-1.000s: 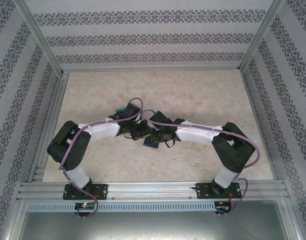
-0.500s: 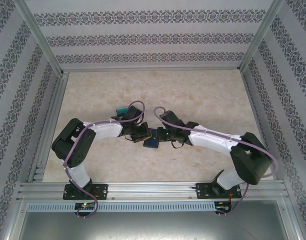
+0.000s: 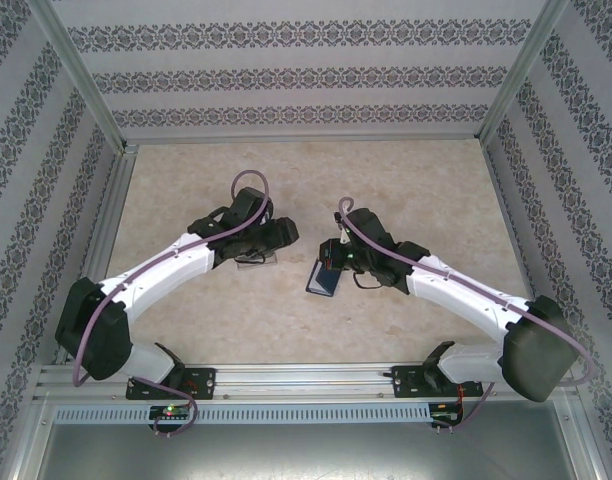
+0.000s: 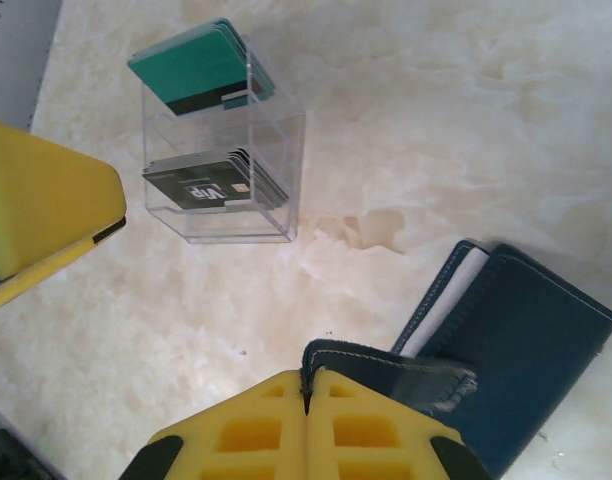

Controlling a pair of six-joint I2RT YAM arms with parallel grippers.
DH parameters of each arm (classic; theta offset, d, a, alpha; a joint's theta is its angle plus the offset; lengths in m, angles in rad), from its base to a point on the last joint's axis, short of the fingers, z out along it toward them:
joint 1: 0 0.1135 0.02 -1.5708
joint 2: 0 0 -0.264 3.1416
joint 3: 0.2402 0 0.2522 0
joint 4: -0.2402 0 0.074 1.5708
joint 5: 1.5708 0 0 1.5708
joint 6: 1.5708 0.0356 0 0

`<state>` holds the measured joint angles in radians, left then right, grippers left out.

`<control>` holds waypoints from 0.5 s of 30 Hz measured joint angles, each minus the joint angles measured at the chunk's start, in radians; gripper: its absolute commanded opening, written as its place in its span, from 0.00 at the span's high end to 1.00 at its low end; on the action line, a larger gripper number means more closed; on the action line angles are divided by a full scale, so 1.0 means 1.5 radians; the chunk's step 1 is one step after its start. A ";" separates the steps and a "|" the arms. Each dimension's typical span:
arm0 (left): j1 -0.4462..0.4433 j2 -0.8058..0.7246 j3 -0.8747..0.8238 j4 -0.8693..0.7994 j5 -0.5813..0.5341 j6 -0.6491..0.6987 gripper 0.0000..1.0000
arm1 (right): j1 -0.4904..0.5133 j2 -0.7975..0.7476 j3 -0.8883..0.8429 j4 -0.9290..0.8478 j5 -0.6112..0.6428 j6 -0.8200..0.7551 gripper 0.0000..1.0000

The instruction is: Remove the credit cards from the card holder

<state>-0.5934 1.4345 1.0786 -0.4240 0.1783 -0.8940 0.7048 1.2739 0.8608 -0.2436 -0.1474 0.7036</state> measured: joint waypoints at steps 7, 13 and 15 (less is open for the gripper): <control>0.000 0.001 -0.019 -0.017 -0.002 0.008 0.33 | -0.005 -0.005 0.003 -0.018 0.000 0.000 1.00; 0.000 0.004 -0.031 -0.016 0.011 0.013 0.34 | -0.064 -0.079 -0.076 -0.056 0.021 -0.002 1.00; 0.000 0.008 -0.036 -0.008 0.023 0.015 0.35 | -0.091 -0.090 -0.101 -0.075 0.035 -0.005 1.00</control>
<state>-0.5934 1.4467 1.0248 -0.4366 0.2134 -0.8711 0.5682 1.1389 0.7097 -0.3565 -0.0944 0.6964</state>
